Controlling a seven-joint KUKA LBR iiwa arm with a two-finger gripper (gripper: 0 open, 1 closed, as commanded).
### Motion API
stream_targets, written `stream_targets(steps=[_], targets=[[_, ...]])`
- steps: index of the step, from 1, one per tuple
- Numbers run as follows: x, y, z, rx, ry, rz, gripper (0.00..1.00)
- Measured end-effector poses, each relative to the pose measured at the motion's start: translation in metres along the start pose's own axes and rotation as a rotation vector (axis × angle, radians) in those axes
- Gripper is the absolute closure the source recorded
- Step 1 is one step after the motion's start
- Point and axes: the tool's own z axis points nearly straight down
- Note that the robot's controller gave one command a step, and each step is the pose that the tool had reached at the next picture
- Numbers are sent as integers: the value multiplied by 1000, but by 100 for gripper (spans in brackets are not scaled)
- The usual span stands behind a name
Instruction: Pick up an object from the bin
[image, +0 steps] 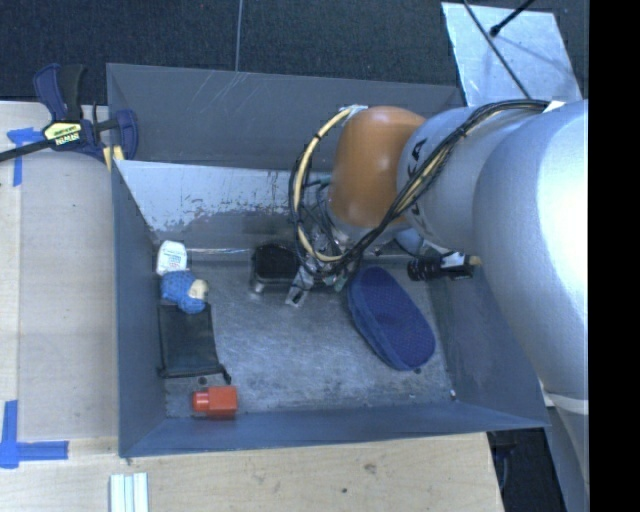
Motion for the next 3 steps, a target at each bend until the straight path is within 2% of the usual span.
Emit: stream_targets(steps=[1, 2, 3], targets=[[-9, 2, 3, 5, 12, -46, 100], [-5, 4, -92, 3, 13, -30, 100], [-8, 4, -149, 5, 15, -46, 100]])
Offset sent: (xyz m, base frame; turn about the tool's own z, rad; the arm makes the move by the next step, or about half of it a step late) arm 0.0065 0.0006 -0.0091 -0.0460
